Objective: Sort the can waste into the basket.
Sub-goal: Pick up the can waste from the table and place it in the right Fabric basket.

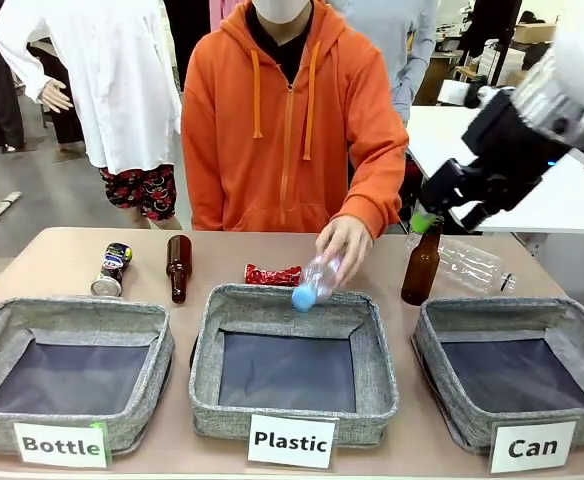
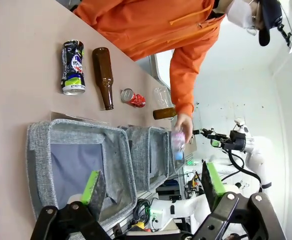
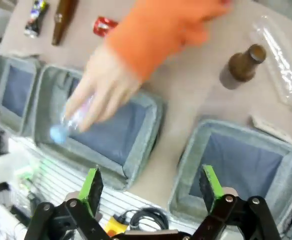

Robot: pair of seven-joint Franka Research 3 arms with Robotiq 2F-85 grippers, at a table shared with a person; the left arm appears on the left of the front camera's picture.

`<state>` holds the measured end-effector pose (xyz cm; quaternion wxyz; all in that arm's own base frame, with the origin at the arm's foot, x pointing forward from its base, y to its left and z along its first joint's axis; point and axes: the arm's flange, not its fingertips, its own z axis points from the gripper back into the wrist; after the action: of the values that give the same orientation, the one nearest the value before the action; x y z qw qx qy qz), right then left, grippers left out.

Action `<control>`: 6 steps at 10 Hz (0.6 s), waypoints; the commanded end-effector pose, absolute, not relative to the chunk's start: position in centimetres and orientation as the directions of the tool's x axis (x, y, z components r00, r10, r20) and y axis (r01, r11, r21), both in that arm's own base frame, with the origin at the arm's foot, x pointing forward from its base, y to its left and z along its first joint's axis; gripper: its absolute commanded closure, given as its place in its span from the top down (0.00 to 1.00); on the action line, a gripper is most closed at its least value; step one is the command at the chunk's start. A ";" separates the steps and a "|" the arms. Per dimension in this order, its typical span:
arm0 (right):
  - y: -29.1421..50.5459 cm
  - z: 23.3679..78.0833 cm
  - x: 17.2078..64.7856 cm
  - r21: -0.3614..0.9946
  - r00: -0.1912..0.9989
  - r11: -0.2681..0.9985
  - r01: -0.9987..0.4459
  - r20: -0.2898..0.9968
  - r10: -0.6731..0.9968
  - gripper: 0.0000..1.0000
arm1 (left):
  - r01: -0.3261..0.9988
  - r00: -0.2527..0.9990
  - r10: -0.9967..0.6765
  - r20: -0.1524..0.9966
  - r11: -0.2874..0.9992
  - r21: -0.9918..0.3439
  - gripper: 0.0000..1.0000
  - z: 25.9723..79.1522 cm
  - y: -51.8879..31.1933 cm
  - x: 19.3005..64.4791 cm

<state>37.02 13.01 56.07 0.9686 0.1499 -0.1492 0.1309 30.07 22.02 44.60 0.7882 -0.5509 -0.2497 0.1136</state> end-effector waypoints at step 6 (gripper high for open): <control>-17.0 53.7 20.8 0.801 0.900 0.599 0.000 0.261 -0.348 1.00 | 0.123 0.847 0.445 0.290 0.367 -0.922 1.00 44.7 22.1 29.9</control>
<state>19.26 -17.60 55.54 0.8849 0.4203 -0.1858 -0.0755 29.99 22.08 44.64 0.7880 -0.5506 -0.2508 0.1138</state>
